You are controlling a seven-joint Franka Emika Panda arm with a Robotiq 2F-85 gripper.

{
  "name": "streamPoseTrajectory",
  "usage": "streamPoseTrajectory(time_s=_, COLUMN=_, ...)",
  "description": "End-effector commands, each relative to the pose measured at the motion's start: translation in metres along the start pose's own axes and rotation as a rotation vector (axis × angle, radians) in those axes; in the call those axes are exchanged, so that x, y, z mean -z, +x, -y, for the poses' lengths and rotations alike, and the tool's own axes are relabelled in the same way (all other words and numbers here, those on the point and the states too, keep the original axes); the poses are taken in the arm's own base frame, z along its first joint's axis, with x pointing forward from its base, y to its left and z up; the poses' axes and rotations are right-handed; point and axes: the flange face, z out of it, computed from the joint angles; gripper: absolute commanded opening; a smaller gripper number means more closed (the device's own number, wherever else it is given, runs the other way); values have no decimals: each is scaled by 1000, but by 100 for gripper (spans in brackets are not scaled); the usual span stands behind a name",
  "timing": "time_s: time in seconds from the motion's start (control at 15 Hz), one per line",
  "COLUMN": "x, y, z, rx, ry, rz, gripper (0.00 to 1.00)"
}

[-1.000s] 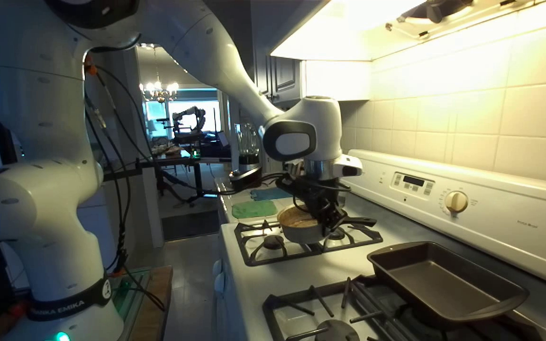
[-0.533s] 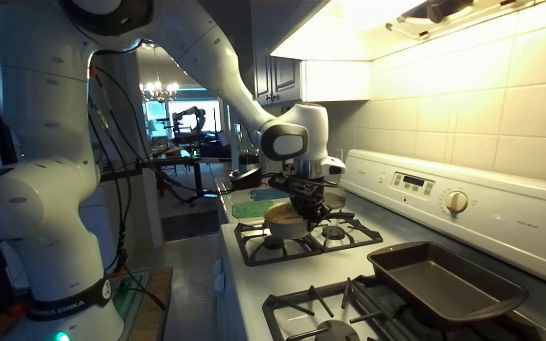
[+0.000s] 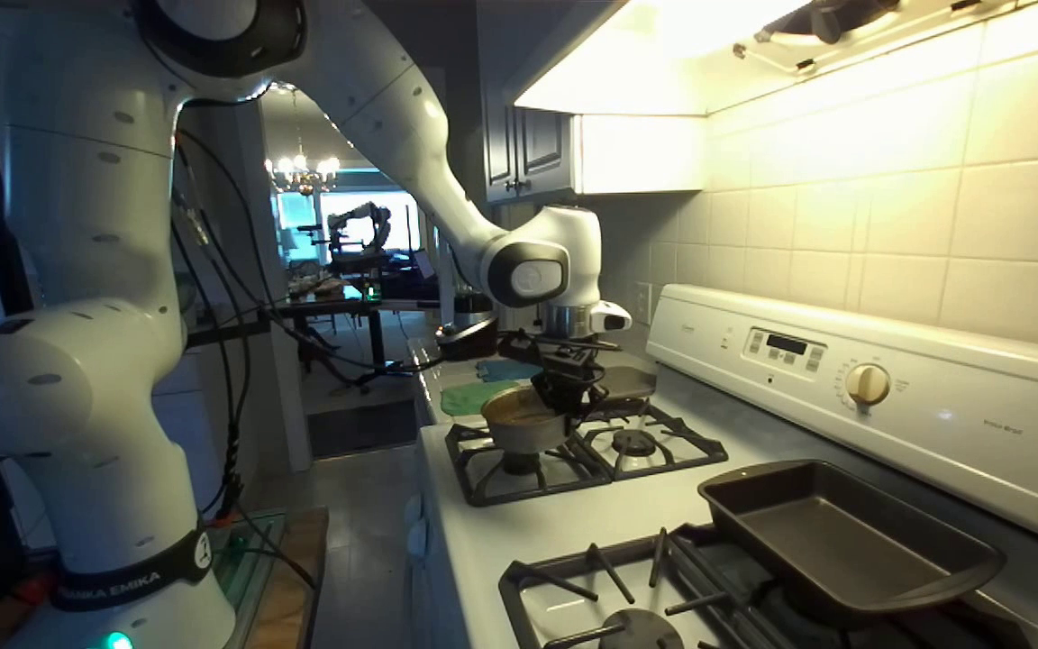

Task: Take the lid off the pot and place the pot on the bottom left plate

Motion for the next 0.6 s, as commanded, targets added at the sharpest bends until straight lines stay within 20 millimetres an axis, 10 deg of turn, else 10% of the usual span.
streamPoseTrajectory(time_s=0.0, x=-4, y=3, z=10, rx=64, ry=-19, rz=3, gripper=1)
streamPoseTrajectory(time_s=0.53, x=-16, y=4, z=19, rx=106, ry=-3, rz=7, gripper=1)
